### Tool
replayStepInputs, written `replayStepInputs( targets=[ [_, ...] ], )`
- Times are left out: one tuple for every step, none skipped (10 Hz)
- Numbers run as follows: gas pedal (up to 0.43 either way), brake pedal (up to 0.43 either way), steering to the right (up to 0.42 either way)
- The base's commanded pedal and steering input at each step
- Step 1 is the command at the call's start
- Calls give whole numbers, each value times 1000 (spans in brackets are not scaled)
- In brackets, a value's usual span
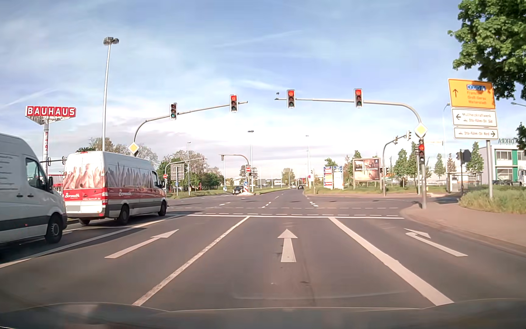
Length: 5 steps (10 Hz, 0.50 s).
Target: Follow the waypoints while adhering to traffic rules and regulations
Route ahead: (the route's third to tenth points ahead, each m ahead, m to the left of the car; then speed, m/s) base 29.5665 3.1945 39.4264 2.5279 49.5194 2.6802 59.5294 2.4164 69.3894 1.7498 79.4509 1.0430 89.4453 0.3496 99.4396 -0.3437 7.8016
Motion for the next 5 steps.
replayStepInputs(
  targets=[
    [0,311,1],
    [0,311,1],
    [0,311,0],
    [0,311,-1],
    [0,311,-2]
  ],
)
